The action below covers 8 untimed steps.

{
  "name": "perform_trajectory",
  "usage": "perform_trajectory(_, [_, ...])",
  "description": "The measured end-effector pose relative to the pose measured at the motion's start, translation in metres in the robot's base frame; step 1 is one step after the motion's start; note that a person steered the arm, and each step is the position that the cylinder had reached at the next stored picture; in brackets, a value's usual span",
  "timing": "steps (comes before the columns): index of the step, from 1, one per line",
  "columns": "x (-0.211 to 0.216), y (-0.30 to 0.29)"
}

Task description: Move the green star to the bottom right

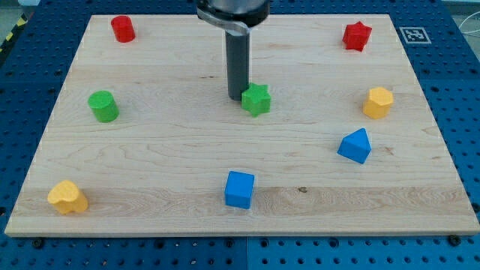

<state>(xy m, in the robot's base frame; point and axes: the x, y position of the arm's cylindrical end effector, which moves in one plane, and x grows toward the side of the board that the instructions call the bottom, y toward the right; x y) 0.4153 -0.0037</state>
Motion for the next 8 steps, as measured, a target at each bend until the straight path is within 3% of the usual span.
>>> perform_trajectory(3, [0.099,0.048])
perform_trajectory(5, [0.123,0.026])
perform_trajectory(6, [0.112,0.011])
perform_trajectory(8, [0.041,0.005])
